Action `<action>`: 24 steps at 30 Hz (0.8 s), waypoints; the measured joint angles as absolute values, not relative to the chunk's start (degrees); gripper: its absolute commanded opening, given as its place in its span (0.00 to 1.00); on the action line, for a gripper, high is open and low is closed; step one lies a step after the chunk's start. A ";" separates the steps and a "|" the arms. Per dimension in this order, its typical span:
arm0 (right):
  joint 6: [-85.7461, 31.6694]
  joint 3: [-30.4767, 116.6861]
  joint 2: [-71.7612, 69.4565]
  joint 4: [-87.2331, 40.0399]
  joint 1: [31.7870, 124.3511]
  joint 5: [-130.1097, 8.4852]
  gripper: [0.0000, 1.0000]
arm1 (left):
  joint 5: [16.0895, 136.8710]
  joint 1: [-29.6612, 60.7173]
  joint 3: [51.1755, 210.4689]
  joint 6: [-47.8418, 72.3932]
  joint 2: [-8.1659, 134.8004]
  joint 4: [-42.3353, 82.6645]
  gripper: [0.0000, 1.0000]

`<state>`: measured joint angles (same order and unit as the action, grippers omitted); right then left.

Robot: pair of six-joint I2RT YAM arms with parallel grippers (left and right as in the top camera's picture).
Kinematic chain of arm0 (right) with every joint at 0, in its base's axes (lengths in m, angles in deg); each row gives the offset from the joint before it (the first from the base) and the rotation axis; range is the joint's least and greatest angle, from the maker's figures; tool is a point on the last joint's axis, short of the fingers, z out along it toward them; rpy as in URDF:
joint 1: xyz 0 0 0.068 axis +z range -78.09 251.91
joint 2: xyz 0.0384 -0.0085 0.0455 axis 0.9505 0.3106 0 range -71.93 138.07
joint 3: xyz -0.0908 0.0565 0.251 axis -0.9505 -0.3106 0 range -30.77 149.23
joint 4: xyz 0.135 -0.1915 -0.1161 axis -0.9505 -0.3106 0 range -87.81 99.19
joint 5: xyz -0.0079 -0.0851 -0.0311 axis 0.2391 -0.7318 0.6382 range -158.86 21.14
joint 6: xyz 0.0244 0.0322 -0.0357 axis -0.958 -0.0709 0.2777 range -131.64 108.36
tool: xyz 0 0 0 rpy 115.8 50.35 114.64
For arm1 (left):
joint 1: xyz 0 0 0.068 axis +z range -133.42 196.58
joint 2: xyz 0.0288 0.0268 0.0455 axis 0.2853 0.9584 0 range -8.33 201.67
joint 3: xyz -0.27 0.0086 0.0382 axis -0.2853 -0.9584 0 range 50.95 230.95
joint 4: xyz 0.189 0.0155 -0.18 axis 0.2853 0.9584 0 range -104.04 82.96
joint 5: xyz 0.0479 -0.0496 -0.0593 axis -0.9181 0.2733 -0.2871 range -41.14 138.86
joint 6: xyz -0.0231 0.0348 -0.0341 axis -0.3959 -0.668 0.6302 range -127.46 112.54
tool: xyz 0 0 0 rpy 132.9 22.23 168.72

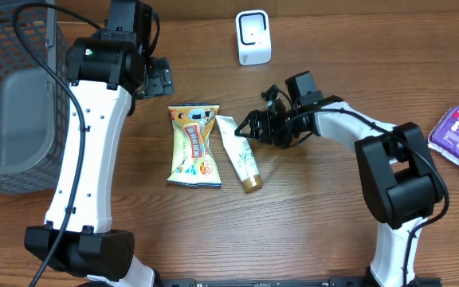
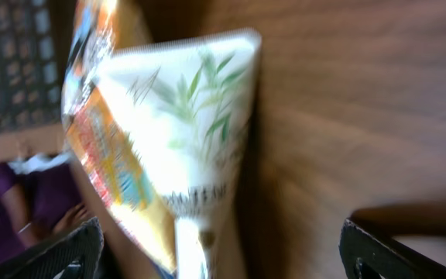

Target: Scan the item barcode

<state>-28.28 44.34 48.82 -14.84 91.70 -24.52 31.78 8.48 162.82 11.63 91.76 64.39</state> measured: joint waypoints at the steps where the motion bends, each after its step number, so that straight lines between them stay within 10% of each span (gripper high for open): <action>1: -28.09 44.73 48.82 -15.04 91.37 -25.52 1.00 | 31.78 8.48 162.82 11.63 91.76 64.37 0.99; 12: -19.69 56.32 46.99 -41.20 87.33 -53.41 1.00 | 31.78 8.48 162.82 11.63 91.76 64.41 1.00; 24: -14.78 63.29 40.32 -44.35 112.90 -85.04 1.00 | 31.78 8.48 162.84 11.63 91.79 64.39 1.00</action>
<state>-14.78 63.29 40.32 -44.35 112.90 -85.04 31.78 8.48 162.84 11.63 91.79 64.39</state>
